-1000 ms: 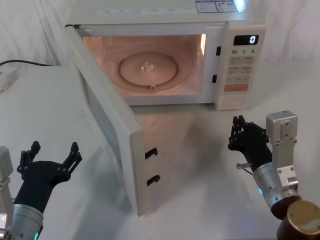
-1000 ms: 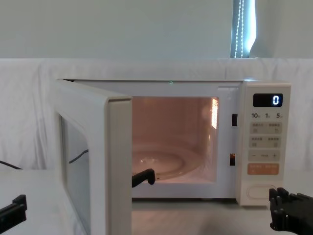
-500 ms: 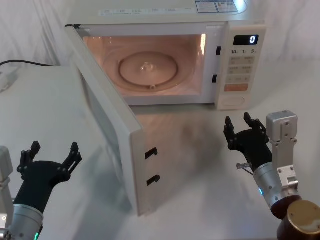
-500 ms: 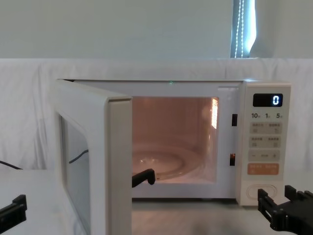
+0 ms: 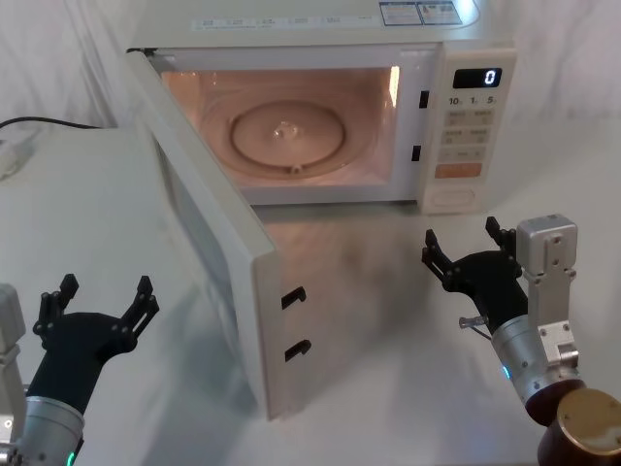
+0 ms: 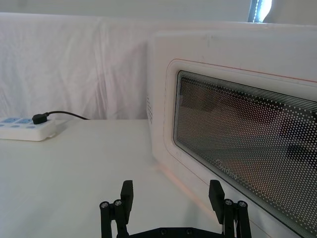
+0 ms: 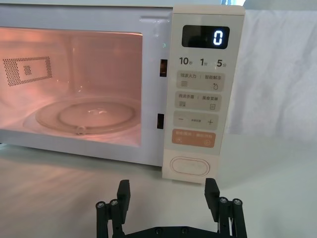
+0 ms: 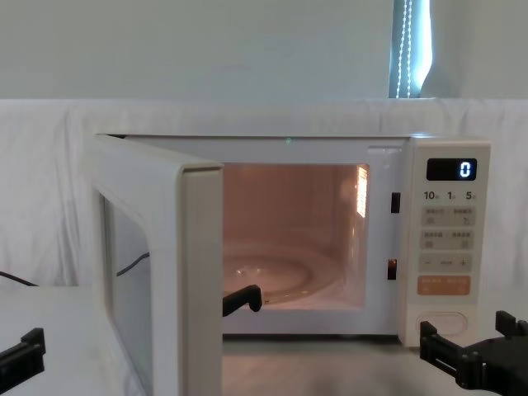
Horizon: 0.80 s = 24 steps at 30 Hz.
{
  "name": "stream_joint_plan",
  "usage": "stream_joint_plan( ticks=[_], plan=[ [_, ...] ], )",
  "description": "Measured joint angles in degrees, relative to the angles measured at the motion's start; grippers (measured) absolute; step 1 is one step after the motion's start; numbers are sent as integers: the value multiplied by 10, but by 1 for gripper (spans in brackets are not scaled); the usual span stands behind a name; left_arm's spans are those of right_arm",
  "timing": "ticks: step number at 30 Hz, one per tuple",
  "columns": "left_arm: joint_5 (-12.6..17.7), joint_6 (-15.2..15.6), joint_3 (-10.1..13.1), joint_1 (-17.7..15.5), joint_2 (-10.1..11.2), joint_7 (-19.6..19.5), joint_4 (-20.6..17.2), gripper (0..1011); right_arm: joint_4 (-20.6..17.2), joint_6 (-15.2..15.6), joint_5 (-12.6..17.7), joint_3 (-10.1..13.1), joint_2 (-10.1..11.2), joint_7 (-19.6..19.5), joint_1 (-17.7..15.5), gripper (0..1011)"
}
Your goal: Press the button to open the microwave door with one hand; close the microwave door with the other hand.
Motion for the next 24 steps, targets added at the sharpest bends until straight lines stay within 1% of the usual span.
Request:
stream_joint_plan(
  ticks=[3, 24],
  plan=[
    [0, 0, 0, 0, 0, 0, 0, 1001, 0, 0, 0, 0, 0, 0, 0, 1001],
    [0, 0, 0, 0, 0, 0, 0, 1001, 0, 1, 0, 1, 0, 2, 0, 1002]
  ],
)
